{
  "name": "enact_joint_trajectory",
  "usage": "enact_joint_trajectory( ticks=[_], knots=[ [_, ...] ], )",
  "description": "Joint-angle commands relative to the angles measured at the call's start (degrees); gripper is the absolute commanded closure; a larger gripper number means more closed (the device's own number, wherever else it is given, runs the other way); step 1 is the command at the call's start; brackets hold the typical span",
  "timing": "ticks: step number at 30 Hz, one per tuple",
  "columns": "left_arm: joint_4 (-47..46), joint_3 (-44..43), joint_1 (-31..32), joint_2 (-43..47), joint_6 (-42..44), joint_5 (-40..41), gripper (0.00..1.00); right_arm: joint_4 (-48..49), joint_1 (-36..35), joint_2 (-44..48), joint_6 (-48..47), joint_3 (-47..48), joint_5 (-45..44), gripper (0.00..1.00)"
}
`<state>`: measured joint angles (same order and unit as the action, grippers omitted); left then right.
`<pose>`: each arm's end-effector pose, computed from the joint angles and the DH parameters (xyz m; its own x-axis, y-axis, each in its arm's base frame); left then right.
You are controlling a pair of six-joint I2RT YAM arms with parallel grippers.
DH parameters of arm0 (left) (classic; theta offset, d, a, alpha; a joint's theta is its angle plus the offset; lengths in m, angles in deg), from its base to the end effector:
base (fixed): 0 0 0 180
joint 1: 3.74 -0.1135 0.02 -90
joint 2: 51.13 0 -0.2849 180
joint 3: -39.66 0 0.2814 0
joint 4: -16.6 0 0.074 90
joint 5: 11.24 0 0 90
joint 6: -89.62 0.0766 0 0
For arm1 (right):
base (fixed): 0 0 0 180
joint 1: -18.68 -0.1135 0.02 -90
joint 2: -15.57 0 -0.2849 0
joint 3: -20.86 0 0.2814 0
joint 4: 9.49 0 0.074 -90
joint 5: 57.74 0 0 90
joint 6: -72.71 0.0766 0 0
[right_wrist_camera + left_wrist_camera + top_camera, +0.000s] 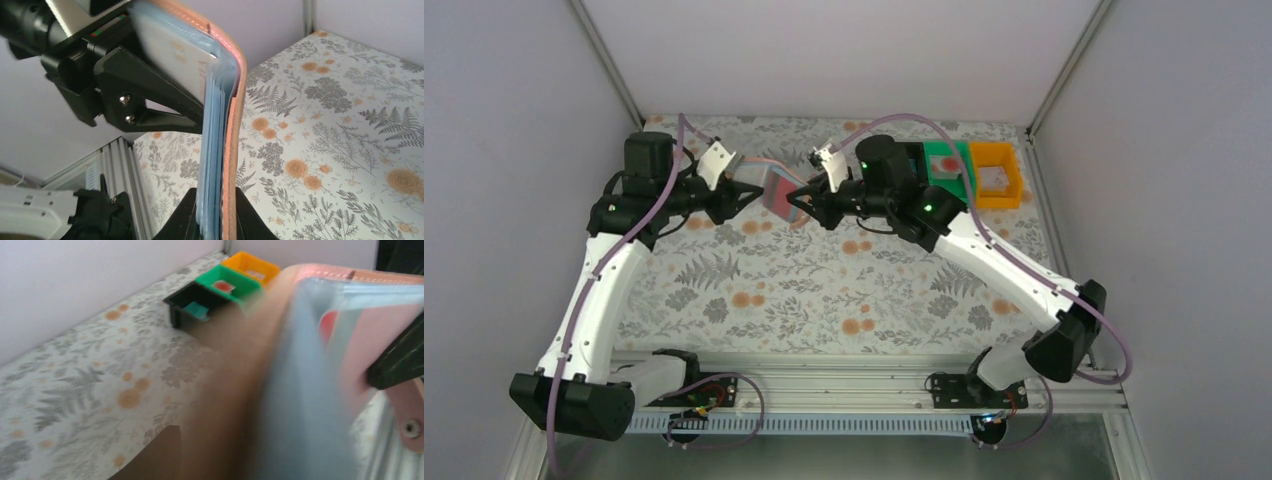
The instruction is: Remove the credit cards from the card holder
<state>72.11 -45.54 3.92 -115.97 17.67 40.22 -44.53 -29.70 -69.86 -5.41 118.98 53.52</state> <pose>0.2634 -0.0836 0.3922 -0.3538 0.2921 -0.8886 0.7560 0.6487 -0.0877 0.2491 0.3222 0.4040 -0.4364 -0.2024 -0.8767 -0.8477 0.4189 0.3253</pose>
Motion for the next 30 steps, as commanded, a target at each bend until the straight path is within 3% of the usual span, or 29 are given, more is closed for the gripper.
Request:
enact_joint_trajectory(
  ticks=[1,3,10,15,20,23,24,27,30],
  knots=[
    [3.53,-2.18,-0.84,0.49,3.05,-8.37,0.7,-1.43,1.4,4.66,-6.38,-1.81,9.24,0.96],
    [5.22,-3.06,-1.35,0.55,4.64,-11.17,0.78,-3.72,1.89,5.43,-8.97,-2.06,11.13,0.96],
    [15.79,-5.97,-1.49,1.17,16.46,-26.39,0.79,-6.93,4.03,6.71,-12.97,-3.63,14.22,0.96],
    [17.76,-6.68,-1.59,1.57,18.11,-27.05,0.76,-7.59,5.0,7.53,-13.72,-3.42,14.99,0.96],
    [17.67,-5.82,-1.57,1.58,18.3,-25.9,0.97,-8.35,5.44,8.94,-14.58,-3.47,15.59,0.96],
    [17.87,-5.66,-1.57,1.76,18.57,-25.6,0.98,-8.34,6.15,10.37,-15.05,-4.26,15.95,0.96],
    [17.88,-5.68,-1.59,1.74,18.55,-25.66,0.98,-7.8,6.59,10.9,-14.89,-4.82,15.5,0.94],
    [16.09,-5.33,-1.71,1.82,16.25,-25.34,0.98,-6.06,9.09,12.33,-11.72,-6.52,10.04,0.67],
    [10.16,-4.38,-1.86,1.78,8.06,-18.12,0.98,-5.93,11.94,13.52,-7.43,-6.63,5.26,0.6]
  ],
)
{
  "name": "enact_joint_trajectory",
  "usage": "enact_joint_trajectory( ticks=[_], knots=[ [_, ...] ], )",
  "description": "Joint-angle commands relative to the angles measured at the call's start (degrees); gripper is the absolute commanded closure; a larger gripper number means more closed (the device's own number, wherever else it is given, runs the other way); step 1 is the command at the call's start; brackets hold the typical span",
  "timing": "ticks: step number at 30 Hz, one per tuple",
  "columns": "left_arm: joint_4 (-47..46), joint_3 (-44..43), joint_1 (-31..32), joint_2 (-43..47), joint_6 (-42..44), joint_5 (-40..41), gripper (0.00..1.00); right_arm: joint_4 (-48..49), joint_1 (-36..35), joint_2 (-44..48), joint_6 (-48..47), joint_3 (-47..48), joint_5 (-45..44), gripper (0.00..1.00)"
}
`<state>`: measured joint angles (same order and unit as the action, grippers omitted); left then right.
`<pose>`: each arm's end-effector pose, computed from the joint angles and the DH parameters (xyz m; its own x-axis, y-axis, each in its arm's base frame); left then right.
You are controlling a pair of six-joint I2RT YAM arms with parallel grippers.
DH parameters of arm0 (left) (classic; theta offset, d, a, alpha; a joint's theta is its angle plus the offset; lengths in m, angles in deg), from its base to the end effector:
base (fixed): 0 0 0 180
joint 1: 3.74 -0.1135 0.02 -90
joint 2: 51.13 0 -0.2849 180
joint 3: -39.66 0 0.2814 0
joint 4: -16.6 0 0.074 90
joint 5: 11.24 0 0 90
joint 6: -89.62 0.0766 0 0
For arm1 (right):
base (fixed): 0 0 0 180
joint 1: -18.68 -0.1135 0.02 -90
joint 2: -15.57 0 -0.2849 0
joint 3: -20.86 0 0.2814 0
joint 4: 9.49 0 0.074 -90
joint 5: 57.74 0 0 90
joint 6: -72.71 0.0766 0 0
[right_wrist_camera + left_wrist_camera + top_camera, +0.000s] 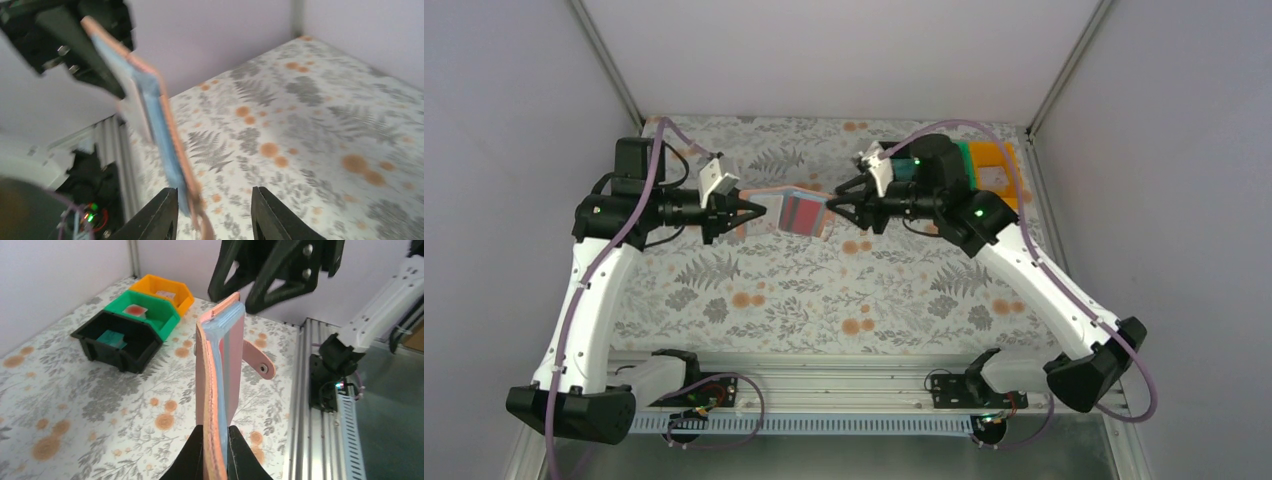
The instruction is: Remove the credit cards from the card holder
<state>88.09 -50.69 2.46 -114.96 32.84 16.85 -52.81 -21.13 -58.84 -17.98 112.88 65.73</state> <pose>0.2154 -0.0914 0.4171 -0.2200 0.2834 -0.9334 0.9466 0.2934 -0.1340 0.2310 0.2475 0.4132 -0.3222 -0.2816 -0.9038 -0.9197 0.3193 0.2284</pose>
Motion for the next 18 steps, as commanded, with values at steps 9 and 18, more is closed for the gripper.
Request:
enact_joint_trajectory(
  ticks=[9,18],
  knots=[
    [-15.33,3.96,-0.44,0.12,-17.69,29.35,0.98,16.24,-5.02,6.88,11.06,-5.31,-7.57,0.65],
    [-6.57,1.41,-0.48,1.54,-7.23,-2.65,0.98,35.73,-9.37,-1.57,11.41,-9.53,8.66,0.71]
  ],
)
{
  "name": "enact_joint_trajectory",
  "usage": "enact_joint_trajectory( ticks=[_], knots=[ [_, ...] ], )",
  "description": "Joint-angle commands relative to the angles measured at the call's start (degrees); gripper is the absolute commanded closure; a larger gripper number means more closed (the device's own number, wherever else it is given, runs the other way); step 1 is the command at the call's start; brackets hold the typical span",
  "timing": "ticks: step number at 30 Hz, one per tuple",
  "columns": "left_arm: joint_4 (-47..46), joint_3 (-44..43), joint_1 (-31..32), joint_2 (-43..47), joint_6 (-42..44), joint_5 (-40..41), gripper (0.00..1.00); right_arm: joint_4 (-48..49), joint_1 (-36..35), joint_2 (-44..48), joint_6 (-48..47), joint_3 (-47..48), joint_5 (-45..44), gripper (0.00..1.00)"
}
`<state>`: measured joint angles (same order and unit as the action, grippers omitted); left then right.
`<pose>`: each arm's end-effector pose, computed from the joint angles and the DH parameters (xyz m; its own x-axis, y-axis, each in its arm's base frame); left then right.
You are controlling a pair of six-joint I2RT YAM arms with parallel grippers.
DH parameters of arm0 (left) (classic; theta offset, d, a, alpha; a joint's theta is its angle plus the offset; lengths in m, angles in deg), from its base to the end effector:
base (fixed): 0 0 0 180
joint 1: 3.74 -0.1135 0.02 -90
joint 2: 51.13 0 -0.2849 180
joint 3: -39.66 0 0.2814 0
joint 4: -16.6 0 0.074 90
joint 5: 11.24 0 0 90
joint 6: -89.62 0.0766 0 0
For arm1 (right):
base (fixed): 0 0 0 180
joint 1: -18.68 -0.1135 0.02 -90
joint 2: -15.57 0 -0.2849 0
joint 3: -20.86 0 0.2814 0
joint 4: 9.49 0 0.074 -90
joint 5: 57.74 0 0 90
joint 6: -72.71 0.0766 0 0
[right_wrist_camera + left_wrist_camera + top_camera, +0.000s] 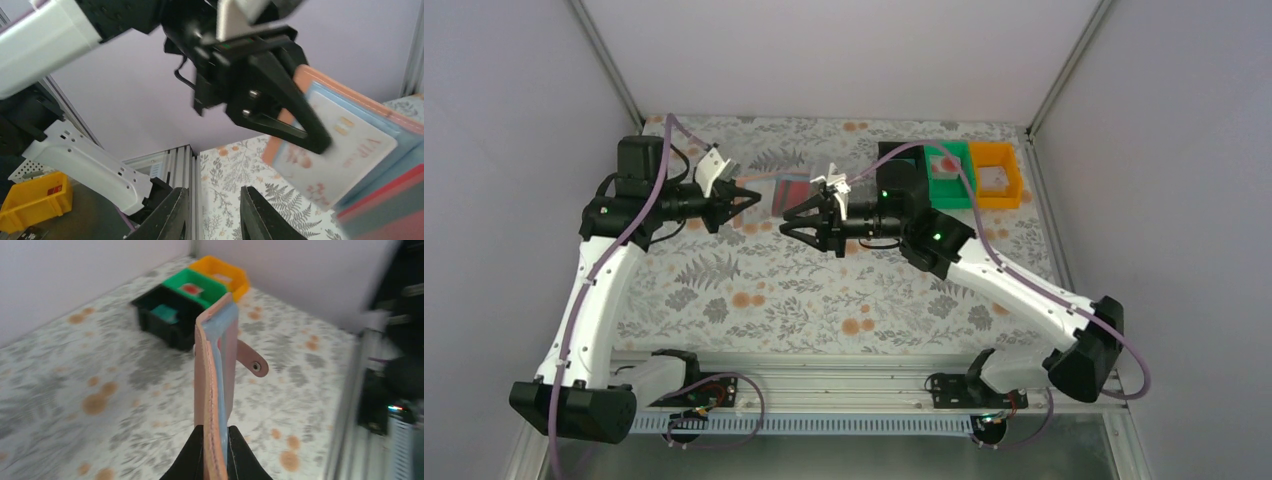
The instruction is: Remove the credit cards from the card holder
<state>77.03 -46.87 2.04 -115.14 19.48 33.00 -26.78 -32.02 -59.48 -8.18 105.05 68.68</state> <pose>0.2488 -0.0803 0.3991 -0.3600 0.2747 -0.8916 0.8027 0.5783 -0.1460 0.1919 0.3063 0.4142 -0.2462 -0.0996 -0.9641 -0.9682 0.0716 0.2398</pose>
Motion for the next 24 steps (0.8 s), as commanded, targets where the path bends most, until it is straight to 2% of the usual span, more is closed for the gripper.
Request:
enact_joint_trajectory(
  ticks=[1,5,14,21,24],
  knots=[
    [6.24,-3.34,-0.07,1.64,8.15,-22.2,0.98,9.72,1.86,-1.5,2.0,-1.58,6.4,0.72],
    [10.57,-4.71,-0.06,1.4,13.46,-29.63,0.98,10.2,1.97,-2.04,2.75,-2.69,5.39,0.72],
    [18.42,-6.58,-0.06,1.68,23.19,-34.58,0.98,9.98,3.59,-0.63,2.67,-4.98,4.93,0.7],
    [19.03,-6.65,-0.07,1.65,24.15,-34.79,0.98,8.27,3.61,-1.41,1.07,-4.63,4.88,0.67],
    [17.23,-6.2,-0.07,1.46,22.11,-34.09,0.98,9.81,3.32,-1.88,1.37,-4.26,8.52,0.74]
  ],
)
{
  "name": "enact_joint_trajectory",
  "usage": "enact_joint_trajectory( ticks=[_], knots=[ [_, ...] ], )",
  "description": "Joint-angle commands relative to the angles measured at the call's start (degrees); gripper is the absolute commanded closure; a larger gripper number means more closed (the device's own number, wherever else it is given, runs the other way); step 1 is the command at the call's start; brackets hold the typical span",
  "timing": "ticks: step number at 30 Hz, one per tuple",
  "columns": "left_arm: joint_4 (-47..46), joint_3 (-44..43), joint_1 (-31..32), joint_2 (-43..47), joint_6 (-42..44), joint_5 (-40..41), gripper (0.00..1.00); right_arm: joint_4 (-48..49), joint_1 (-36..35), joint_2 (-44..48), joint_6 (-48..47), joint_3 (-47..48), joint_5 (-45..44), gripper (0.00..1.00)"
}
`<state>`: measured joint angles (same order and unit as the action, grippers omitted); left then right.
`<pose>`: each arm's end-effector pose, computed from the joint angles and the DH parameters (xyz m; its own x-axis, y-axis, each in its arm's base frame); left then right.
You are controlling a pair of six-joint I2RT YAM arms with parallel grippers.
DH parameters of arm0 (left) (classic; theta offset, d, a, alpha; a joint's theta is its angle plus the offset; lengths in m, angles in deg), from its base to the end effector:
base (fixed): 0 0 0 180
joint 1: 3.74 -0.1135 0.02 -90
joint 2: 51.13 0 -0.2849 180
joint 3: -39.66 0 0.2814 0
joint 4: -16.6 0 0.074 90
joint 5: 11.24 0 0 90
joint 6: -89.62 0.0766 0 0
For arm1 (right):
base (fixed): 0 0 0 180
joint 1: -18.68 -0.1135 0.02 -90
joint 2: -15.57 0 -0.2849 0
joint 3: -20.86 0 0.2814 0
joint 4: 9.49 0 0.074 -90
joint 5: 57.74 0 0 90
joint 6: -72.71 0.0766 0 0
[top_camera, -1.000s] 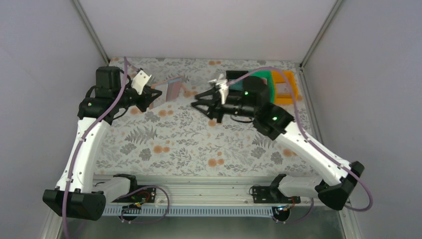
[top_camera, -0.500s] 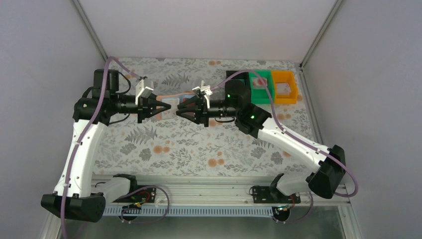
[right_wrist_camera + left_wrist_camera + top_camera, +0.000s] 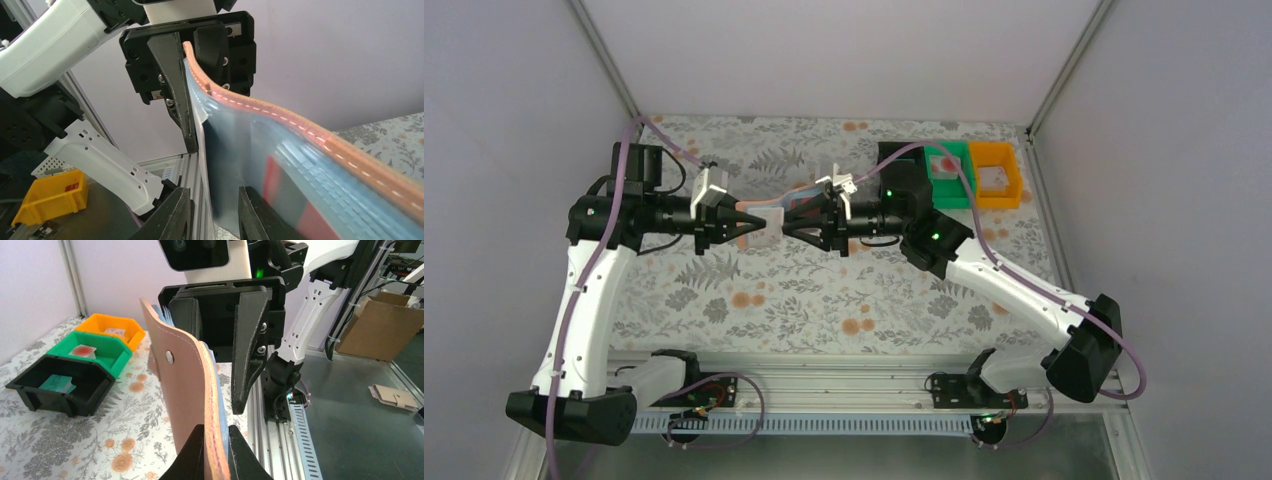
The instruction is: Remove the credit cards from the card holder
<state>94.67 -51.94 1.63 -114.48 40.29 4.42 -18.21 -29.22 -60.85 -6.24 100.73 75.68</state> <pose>0.1934 -0.0923 0.4290 -0.1574 0.1915 -0.9688 0.9840 0.1131 -0.1375 0.2044 0.3047 0.3955 -0.2517 -0.0709 -0.9652 -0.9675 -0.0074 0.2528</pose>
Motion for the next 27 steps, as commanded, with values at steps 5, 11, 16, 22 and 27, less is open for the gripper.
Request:
enact_joint_trajectory(
  ticks=[5,11,16,22,27],
  knots=[
    [-4.21,0.25,0.35,0.69,-3.0,-3.22,0.98,1.47,-0.56,-2.41,-1.72,1.94,5.15,0.92],
    [-5.75,0.97,0.26,0.8,-4.69,-1.28,0.98,1.41,-0.5,0.16,-3.18,0.35,4.82,0.96],
    [-6.84,1.44,0.17,0.82,-5.6,-0.29,0.87,-1.07,0.36,2.58,-4.55,-0.45,2.36,0.96],
    [-6.72,1.68,0.09,1.01,-5.45,0.42,0.82,-5.05,1.67,4.69,-6.54,-0.42,-0.14,0.96],
    [-6.61,1.86,0.09,0.98,-5.25,0.28,0.83,-7.83,2.49,5.96,-7.52,-0.18,-1.24,0.96]
  ],
)
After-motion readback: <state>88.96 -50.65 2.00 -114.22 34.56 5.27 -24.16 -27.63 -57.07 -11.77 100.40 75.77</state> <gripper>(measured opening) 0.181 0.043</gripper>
